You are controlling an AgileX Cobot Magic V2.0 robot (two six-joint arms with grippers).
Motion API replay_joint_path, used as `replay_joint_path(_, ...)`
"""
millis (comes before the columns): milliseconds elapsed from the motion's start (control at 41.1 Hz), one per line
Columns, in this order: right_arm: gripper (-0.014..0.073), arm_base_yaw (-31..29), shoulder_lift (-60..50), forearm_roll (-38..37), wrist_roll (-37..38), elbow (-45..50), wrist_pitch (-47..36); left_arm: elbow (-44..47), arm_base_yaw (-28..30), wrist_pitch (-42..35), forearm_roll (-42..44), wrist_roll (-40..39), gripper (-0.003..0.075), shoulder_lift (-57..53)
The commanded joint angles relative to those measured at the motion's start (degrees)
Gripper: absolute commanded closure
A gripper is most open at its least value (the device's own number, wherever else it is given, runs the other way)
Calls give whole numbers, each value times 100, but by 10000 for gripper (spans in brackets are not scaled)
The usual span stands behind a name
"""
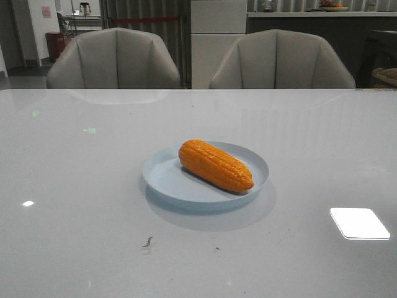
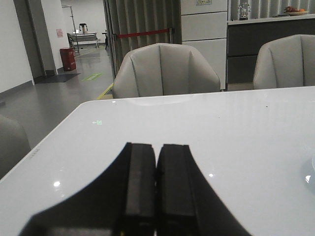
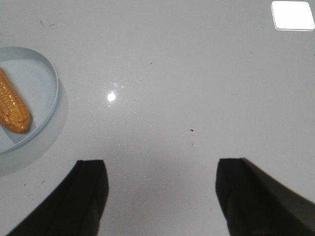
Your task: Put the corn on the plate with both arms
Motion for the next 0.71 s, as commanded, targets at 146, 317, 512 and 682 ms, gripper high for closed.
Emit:
replay_joint_path(146,24,-37,-42,23,-43,-141,-407,208,5,-528,-60,-4,626,-134)
replay_joint_path(317,24,-3,-42,28,-43,-141,-406,208,5,-528,-60,-4,626,-134)
replay_joint_path(512,32,-21,-56,31,-43,-95,-478,208,5,-528,-60,-4,626,-134)
replay_joint_path(682,246,-21,-651,291,-43,111,-508,208,5,-528,-60,-4,626,-134)
